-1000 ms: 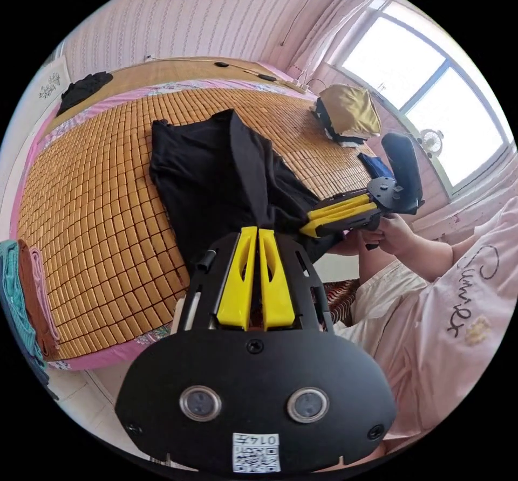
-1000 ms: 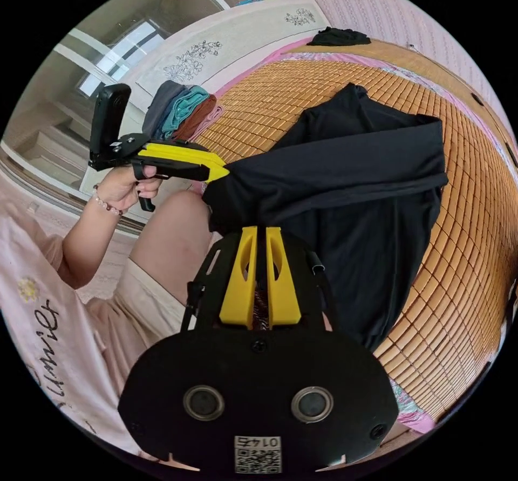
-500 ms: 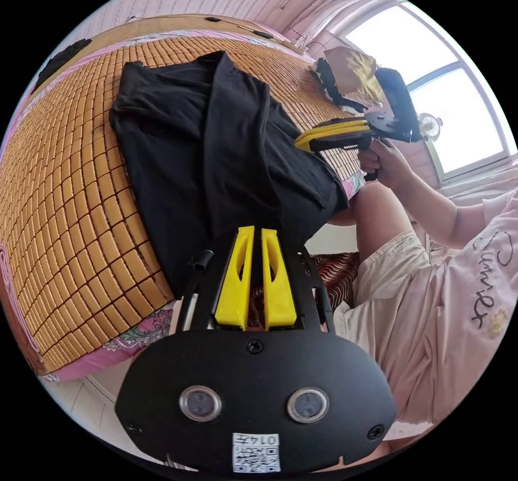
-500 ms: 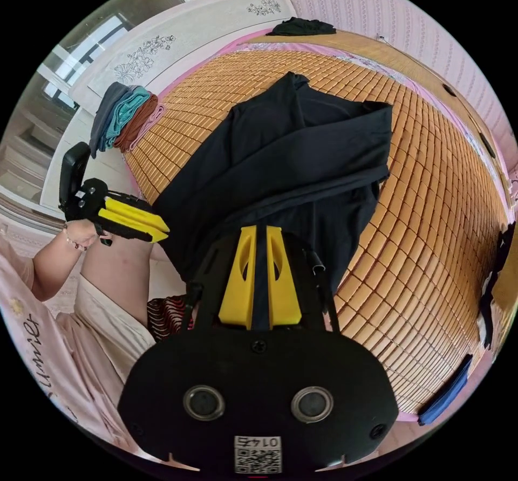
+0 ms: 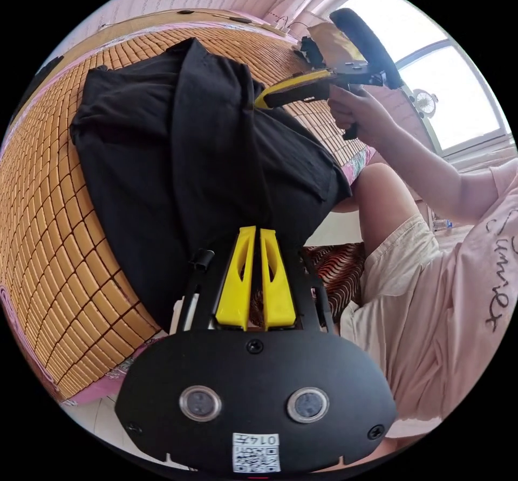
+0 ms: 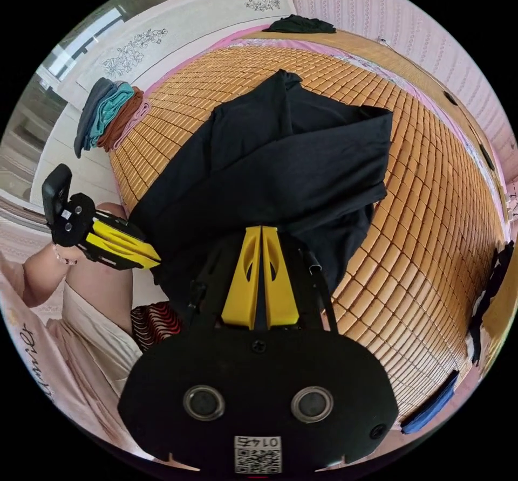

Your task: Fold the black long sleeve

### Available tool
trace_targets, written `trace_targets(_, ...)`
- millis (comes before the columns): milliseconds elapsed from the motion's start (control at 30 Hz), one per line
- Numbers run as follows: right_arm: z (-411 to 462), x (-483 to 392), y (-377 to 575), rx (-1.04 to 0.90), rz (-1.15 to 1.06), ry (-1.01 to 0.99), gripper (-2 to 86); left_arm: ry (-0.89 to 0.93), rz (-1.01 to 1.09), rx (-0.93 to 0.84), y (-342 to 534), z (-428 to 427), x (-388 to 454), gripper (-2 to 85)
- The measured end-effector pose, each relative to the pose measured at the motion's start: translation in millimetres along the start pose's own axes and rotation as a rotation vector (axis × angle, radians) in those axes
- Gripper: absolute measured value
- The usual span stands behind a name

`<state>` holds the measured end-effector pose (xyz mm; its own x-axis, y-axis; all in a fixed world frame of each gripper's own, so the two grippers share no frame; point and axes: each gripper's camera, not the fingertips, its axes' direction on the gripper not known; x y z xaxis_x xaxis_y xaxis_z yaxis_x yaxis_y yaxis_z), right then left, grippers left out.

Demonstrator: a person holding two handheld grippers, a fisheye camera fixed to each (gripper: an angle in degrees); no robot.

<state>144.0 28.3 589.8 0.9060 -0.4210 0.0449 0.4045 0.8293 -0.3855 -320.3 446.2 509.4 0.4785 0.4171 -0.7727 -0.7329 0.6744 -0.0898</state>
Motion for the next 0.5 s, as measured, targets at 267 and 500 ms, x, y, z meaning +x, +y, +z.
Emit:
trace_targets(267, 5, 11, 17, -0.143, -0.035, 0.050, -0.7, 0.023, 0.017, -0.052, 0, 29, -7, -0.8)
trace_targets(500, -45, 81, 11, 0.071, 0.061, -0.078, 1.8, 0.074, 0.076, -0.066, 5, 14, -20, 0.1)
